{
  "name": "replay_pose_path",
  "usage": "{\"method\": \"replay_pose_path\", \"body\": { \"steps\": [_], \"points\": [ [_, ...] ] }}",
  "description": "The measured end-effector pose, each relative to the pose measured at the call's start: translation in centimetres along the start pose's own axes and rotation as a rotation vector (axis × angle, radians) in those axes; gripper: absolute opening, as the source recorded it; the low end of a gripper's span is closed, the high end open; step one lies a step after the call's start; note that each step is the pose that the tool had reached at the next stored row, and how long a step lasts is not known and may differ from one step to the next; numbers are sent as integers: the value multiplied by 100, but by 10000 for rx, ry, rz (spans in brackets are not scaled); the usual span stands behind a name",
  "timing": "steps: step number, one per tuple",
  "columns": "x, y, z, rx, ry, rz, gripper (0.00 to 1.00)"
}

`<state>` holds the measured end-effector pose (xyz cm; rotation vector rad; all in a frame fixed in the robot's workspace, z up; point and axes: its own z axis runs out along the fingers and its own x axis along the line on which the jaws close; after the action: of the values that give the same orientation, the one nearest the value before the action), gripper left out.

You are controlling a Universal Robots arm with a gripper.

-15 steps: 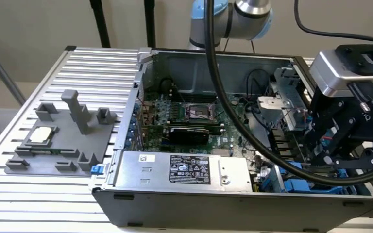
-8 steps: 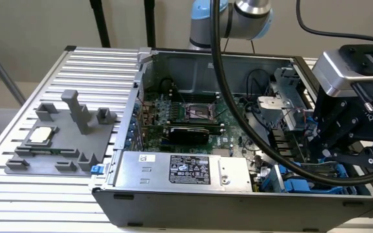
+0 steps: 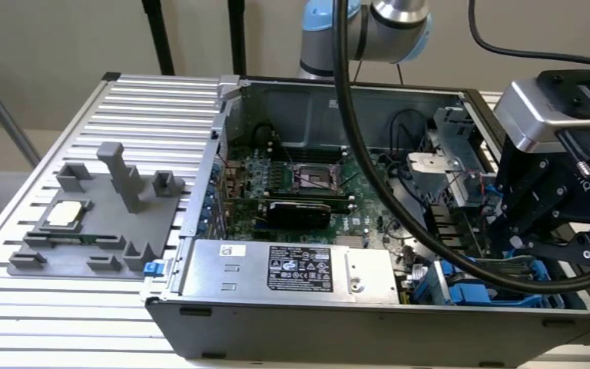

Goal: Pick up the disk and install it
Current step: 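Insert the disk into the insertion slot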

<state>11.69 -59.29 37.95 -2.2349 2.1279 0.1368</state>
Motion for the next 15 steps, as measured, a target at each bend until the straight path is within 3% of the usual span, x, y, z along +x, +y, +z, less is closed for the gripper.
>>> {"method": "replay_pose_path", "body": {
  "steps": [11,15],
  "points": [
    [-2,0,0,0,0,0,0],
    [-11,-80,-2,0,-2,-7,0]
  ]
}}
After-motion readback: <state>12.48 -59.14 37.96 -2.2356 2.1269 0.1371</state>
